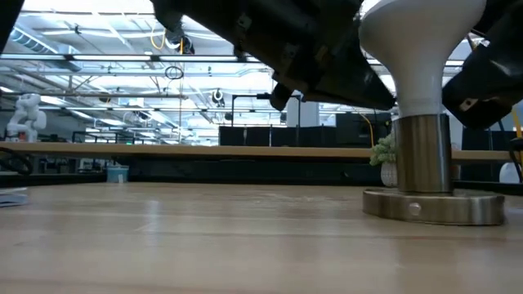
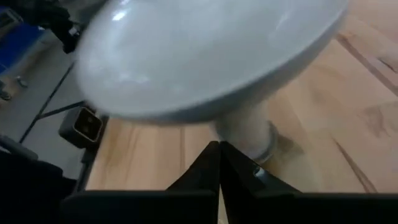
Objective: Screw lightbulb
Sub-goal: Insert the lightbulb into the bronze lamp socket
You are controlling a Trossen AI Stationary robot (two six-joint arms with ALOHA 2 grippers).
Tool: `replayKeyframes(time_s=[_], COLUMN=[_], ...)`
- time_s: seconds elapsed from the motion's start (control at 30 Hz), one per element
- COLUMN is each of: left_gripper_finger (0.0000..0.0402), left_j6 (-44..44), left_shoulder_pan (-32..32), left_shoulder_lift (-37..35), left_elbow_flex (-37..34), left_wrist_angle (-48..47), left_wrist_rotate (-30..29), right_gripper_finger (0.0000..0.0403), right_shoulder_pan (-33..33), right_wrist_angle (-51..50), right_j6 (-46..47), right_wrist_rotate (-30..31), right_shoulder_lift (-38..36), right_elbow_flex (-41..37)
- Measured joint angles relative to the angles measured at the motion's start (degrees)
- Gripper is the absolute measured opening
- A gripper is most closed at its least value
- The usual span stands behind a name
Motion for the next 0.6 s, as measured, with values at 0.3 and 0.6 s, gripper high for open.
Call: replayKeyframes(time_s=[0.3, 0.6], left_gripper_finger=[0.0000, 0.0000], left_j6=[-1.4, -1.8], left_shoulder_pan=[0.8, -1.9], left_shoulder_lift=[0.0, 0.0], left_elbow_flex=[0.0, 0.0], left_wrist_angle=[-0.2, -1.3], left_wrist_rotate=[-0.8, -0.1], right_gripper_finger=[0.0000, 0.0000], right_shoulder_pan=[0.0, 0.3], right_wrist_angle=[-0.5, -6.3], right_j6=[0.1, 3.2], right_wrist_rotate=[-1.2, 2.8], right_shoulder_lift=[0.0, 0.0], right_elbow_flex=[0.2, 0.1])
